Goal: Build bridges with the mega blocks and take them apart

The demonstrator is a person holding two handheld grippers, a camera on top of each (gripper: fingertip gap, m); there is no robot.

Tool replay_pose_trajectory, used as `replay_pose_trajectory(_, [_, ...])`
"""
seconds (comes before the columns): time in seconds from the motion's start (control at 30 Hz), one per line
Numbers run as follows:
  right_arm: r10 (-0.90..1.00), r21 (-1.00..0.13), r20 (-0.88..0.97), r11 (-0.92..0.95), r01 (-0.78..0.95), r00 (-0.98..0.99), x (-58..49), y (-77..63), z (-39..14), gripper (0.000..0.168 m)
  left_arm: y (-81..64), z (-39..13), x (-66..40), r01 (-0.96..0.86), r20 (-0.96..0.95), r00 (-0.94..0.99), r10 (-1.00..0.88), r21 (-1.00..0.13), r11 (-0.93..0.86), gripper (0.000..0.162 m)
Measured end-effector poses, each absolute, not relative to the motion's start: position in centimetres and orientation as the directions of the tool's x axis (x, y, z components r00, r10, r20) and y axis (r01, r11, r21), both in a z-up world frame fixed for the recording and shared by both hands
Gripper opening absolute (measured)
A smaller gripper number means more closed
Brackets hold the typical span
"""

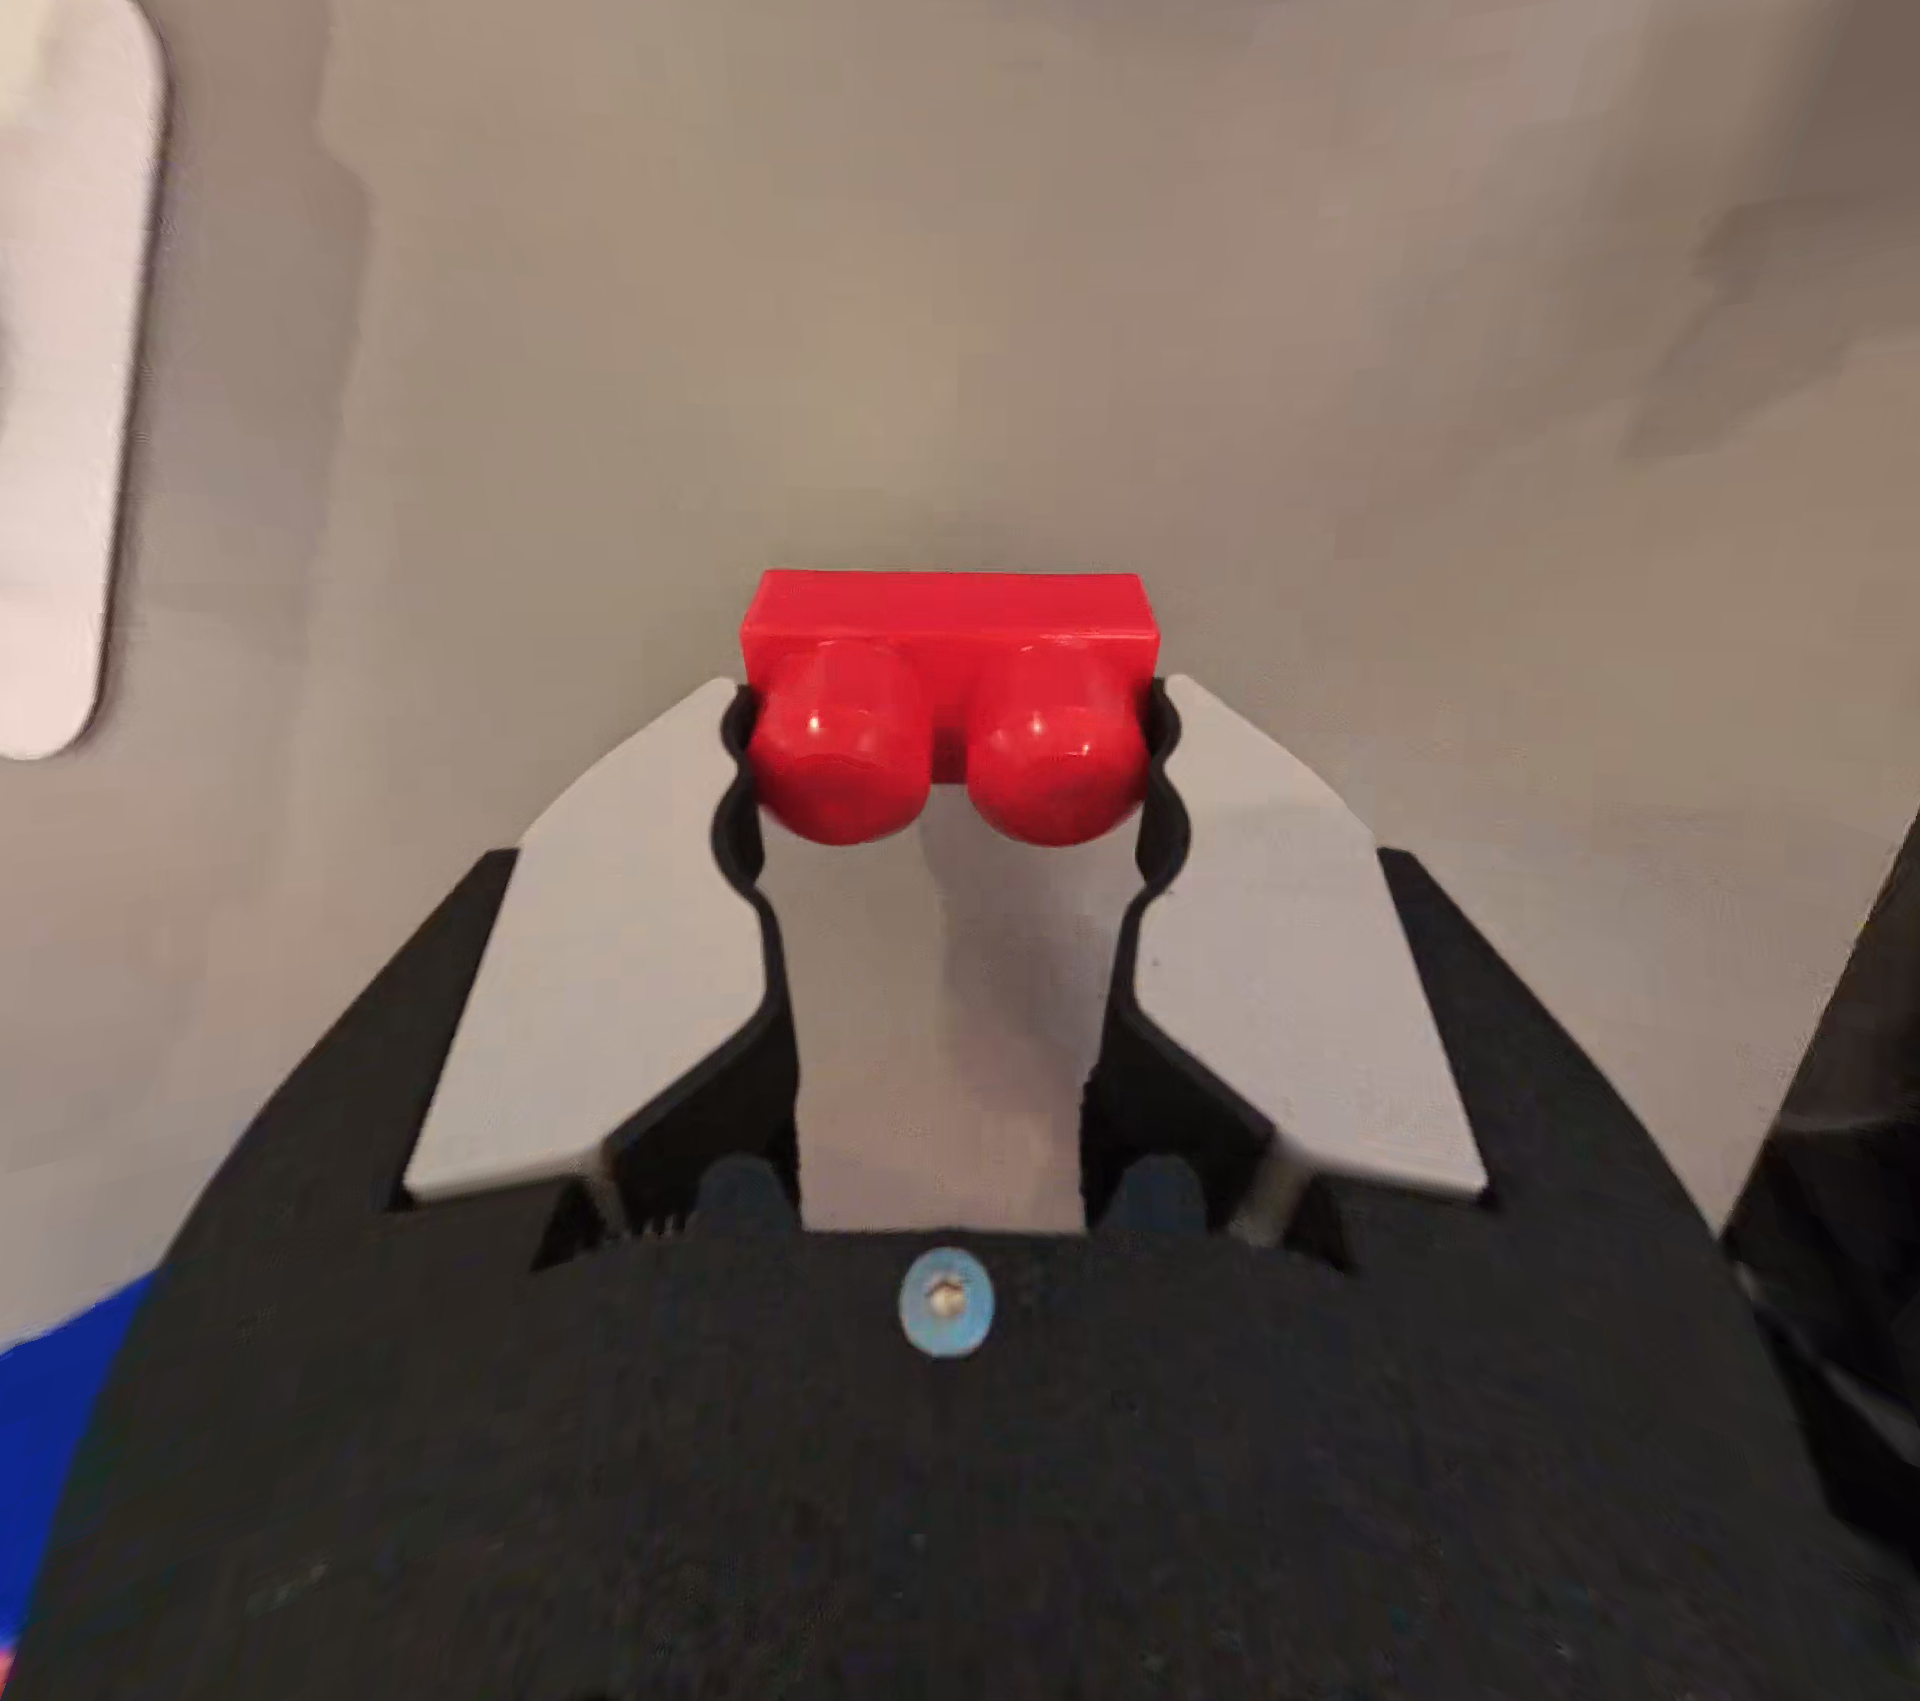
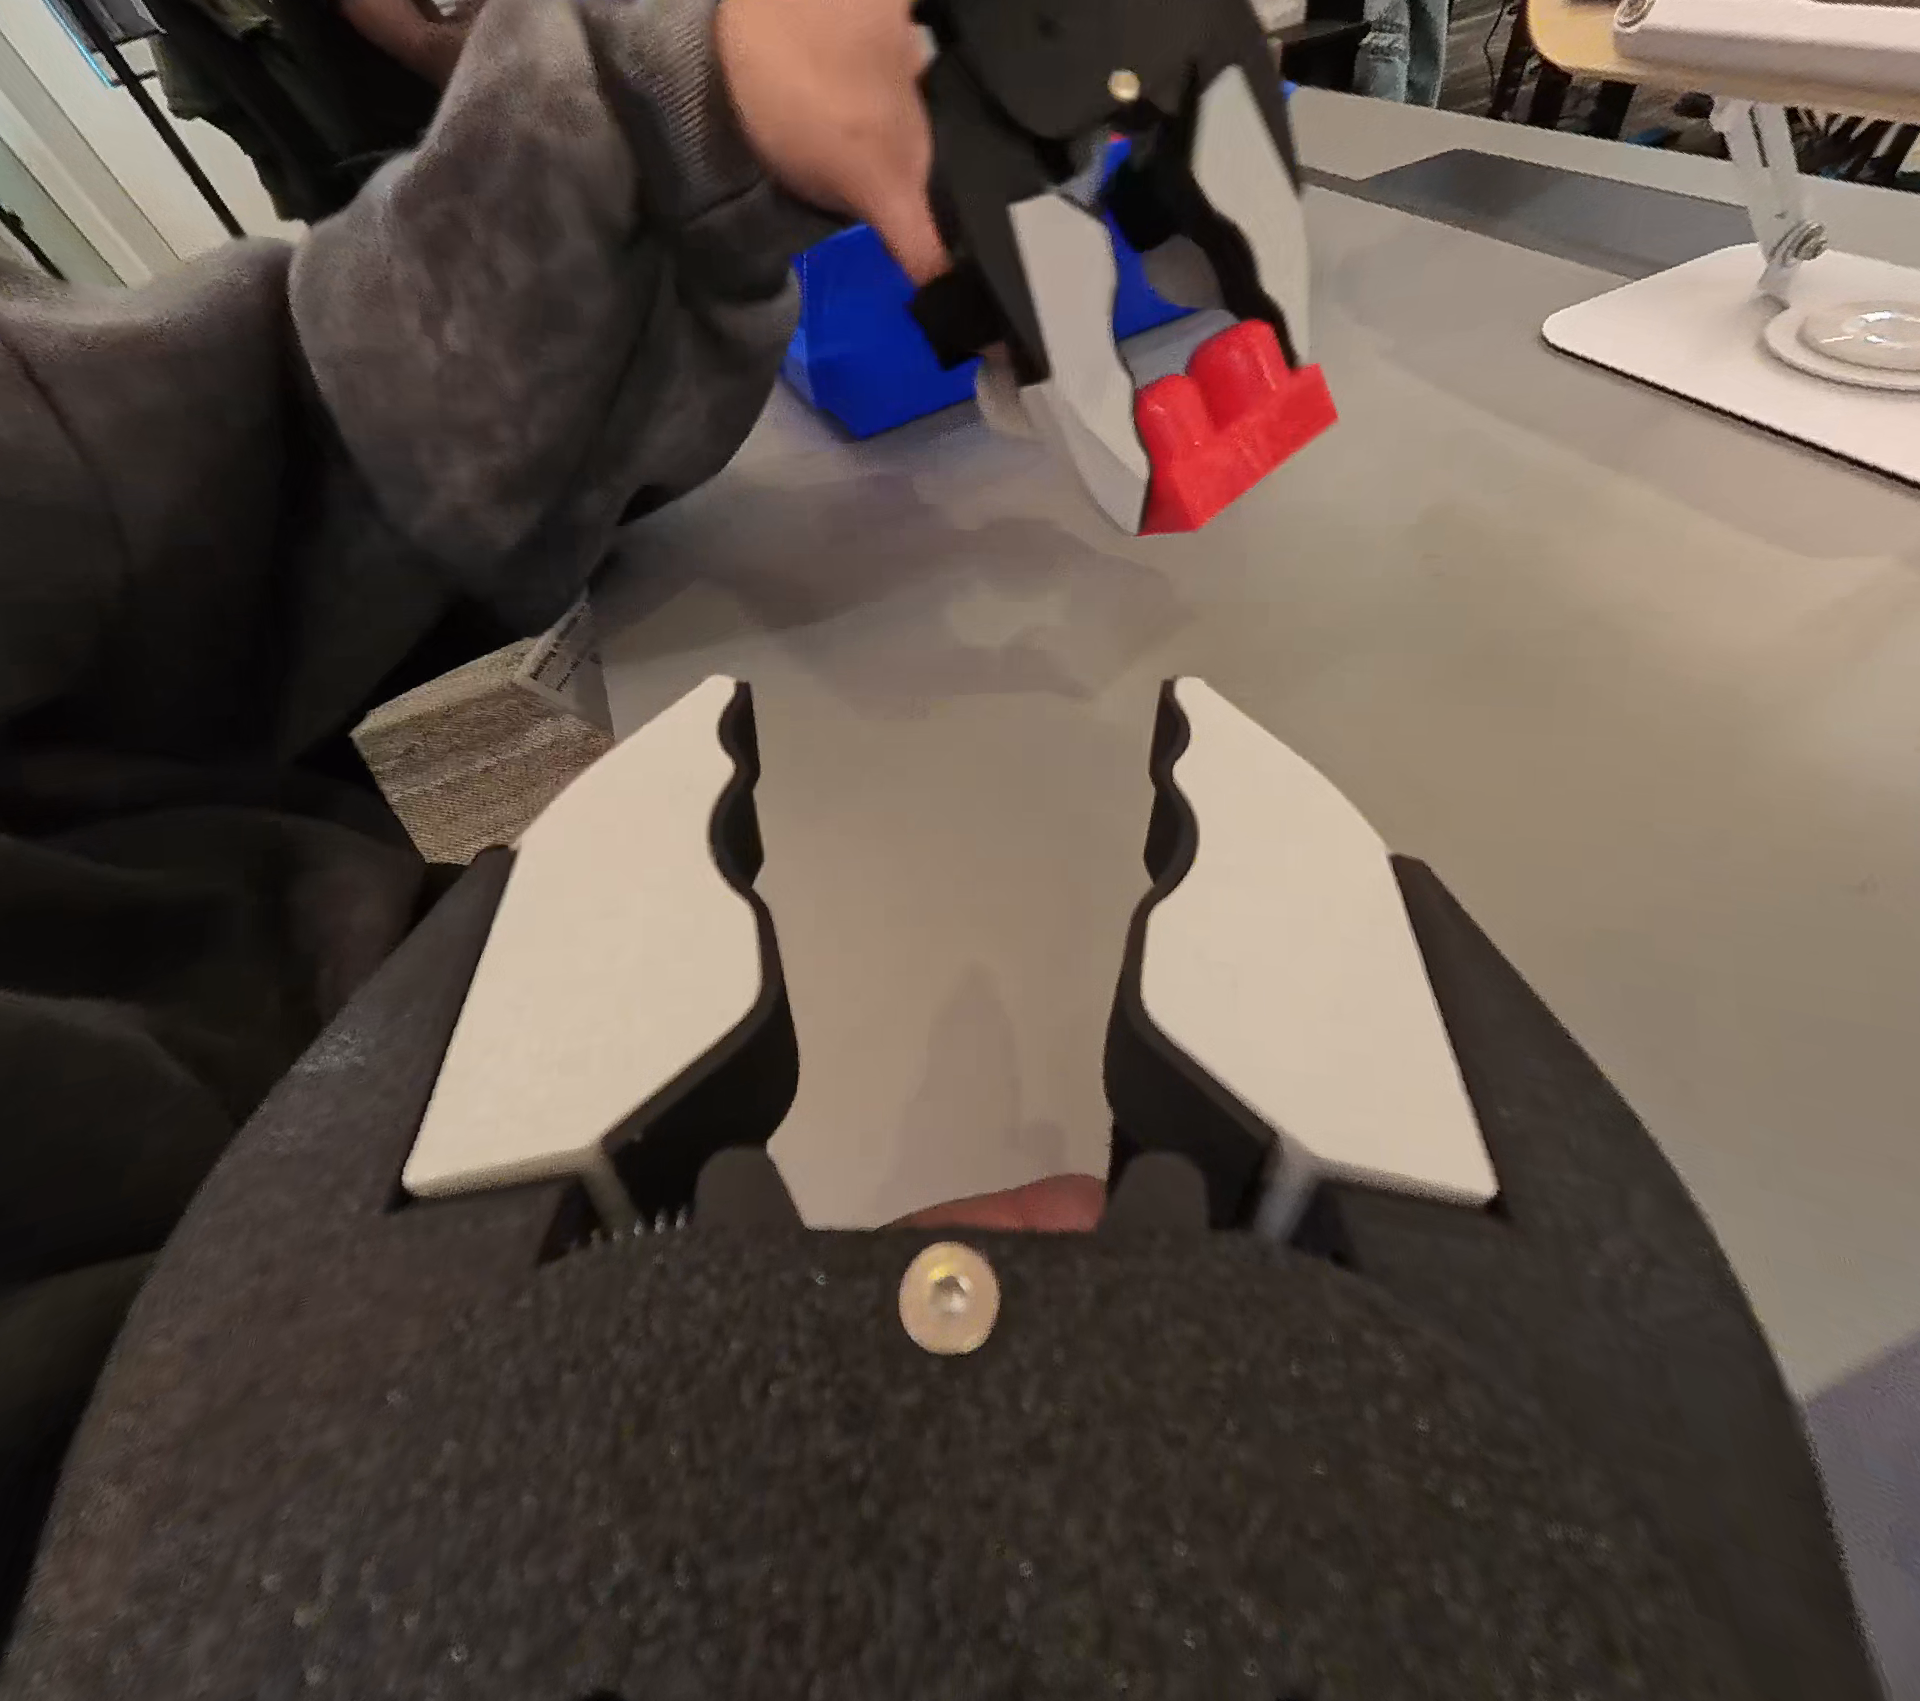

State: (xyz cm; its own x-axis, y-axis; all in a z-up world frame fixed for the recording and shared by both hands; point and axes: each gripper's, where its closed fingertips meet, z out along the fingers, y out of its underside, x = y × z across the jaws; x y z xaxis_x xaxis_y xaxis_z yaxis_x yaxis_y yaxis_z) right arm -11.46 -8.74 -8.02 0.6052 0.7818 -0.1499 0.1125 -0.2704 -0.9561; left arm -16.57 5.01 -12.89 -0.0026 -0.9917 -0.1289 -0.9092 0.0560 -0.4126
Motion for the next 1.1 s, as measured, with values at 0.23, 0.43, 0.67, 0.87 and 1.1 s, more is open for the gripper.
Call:
replay_pose_trajectory(0.23, [0.793,-0.944,-0.133,-0.283,0.167,0.595,-11.2,-9.7,-9.0,0.07,7.0,-16.1,-13.7,-0.973,-0.083,-0.109,-0.991,-0.196,0.123,0.07])
replay_pose_trajectory(0.43, [0.795,-0.94,-0.128,-0.287,0.181,0.593,-10.9,-9.9,-9.3,0.069,7.2,-18.5,-13.1,-0.982,-0.051,-0.132,-0.99,-0.131,0.138,0.07])
replay_pose_trajectory(0.67, [0.802,-0.935,-0.137,-0.297,0.191,0.581,-11.0,-9.8,-9.6,0.068,6.6,-19.5,-13.2,-0.981,-0.029,-0.162,-0.986,-0.106,0.165,0.07])
replay_pose_trajectory(0.87, [0.801,-0.925,-0.125,-0.308,0.224,0.586,-10.9,-9.5,-10.3,0.068,6.7,-18.5,-13.6,-0.976,-0.071,-0.151,-0.986,-0.149,0.16,0.08])
replay_pose_trajectory(1.1, [0.776,-0.848,0.007,-0.33,0.416,0.63,-9.1,-7.9,-12.3,0.077,3.5,-11.7,-16.4,-0.691,0.013,0.181,-0.983,-0.71,-0.136,0.075])
